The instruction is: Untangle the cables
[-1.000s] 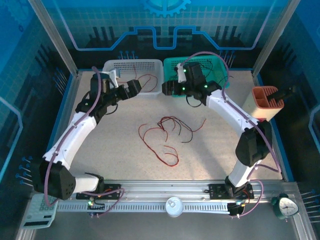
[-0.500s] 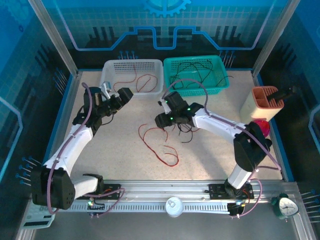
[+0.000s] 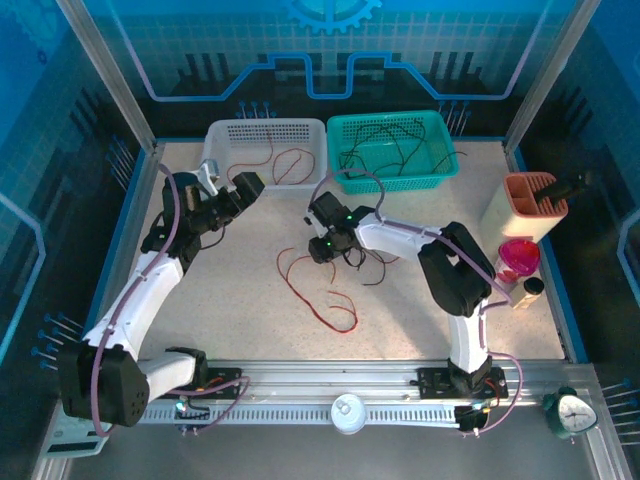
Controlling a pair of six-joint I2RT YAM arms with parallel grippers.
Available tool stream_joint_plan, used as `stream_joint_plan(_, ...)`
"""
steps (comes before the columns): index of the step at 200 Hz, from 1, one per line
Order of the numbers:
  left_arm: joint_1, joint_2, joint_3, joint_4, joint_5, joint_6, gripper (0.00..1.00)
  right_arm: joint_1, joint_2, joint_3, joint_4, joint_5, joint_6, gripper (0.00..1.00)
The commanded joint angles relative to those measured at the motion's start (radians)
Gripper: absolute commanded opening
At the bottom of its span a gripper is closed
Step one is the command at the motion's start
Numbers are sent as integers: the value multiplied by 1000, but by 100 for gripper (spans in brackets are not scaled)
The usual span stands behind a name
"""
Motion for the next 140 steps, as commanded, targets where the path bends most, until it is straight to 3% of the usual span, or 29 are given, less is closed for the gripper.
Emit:
stream_joint_plan(1, 3, -17, 29, 7, 25, -20, 99, -6, 24, 46, -15, 17, -7, 26)
stream_joint_plan(36, 3, -15, 28, 16, 32, -26, 99, -30, 27, 89, -33, -8, -13, 0)
stream_joint_plan(140, 3, -9, 37, 166, 111, -147, 99, -76, -477, 180, -67, 22, -18, 0)
